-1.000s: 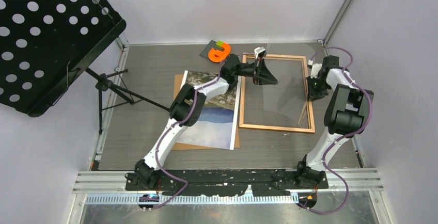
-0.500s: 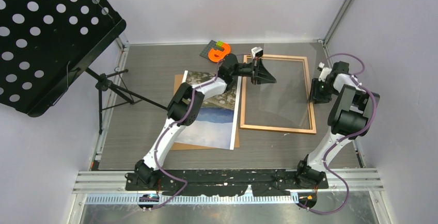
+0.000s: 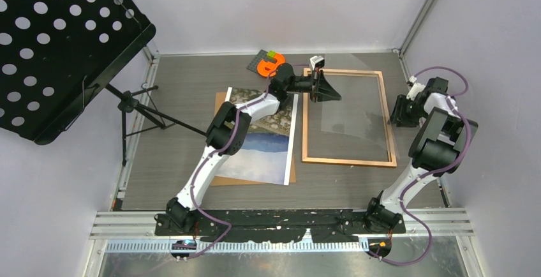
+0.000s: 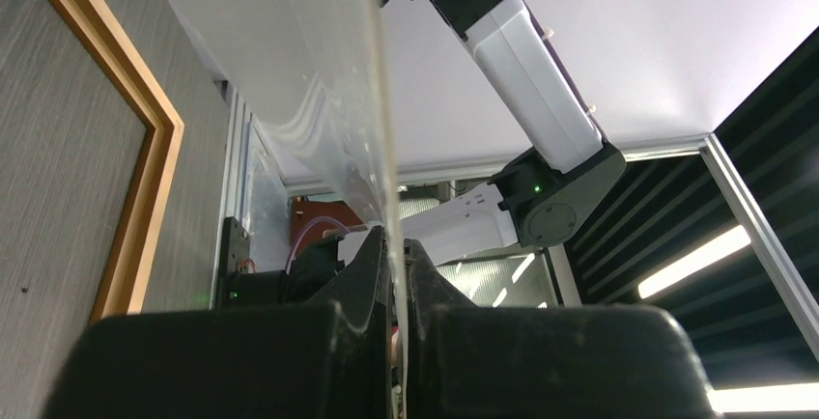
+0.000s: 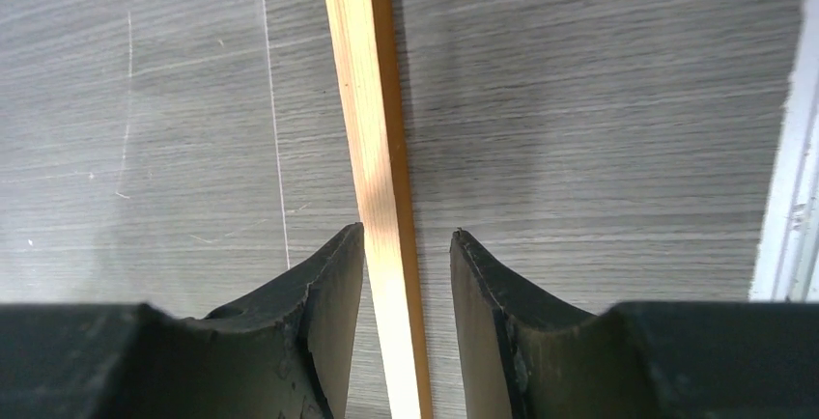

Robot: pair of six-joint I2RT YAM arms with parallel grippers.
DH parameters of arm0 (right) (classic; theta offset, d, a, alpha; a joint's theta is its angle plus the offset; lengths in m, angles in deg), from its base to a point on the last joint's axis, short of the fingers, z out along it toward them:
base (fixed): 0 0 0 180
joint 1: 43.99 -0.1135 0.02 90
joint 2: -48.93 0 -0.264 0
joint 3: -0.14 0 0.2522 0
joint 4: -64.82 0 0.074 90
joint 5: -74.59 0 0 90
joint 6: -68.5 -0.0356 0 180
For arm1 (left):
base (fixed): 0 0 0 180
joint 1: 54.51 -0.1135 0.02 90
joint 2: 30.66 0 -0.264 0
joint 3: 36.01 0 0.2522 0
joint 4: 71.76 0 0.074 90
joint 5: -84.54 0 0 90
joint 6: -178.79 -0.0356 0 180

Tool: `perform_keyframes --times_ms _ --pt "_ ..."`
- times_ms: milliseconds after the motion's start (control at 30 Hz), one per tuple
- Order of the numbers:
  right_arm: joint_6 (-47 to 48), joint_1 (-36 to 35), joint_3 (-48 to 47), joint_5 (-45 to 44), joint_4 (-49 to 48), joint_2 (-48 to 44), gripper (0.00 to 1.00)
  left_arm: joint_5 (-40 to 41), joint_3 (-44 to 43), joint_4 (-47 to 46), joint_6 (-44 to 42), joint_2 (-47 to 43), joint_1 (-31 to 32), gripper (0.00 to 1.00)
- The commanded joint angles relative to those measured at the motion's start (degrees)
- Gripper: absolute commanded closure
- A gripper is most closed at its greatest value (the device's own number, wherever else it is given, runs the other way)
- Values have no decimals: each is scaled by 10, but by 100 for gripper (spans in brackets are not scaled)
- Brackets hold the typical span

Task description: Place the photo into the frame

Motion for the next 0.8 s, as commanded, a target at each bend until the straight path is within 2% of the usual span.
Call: perform_keyframes --times_ms 0,233,500,767 --pt "-6 12 -34 26 3 -44 55 10 -25 -23 -21 -40 -4 100" --pt "-8 35 -55 42 13 -54 54 27 -5 -60 -29 -34 -3 100" --pt "-6 43 -57 39 14 -54 54 9 2 -46 -88 -19 3 100" --pt "-2 48 -53 -17 -2 -52 53 0 11 -5 -165 31 5 100"
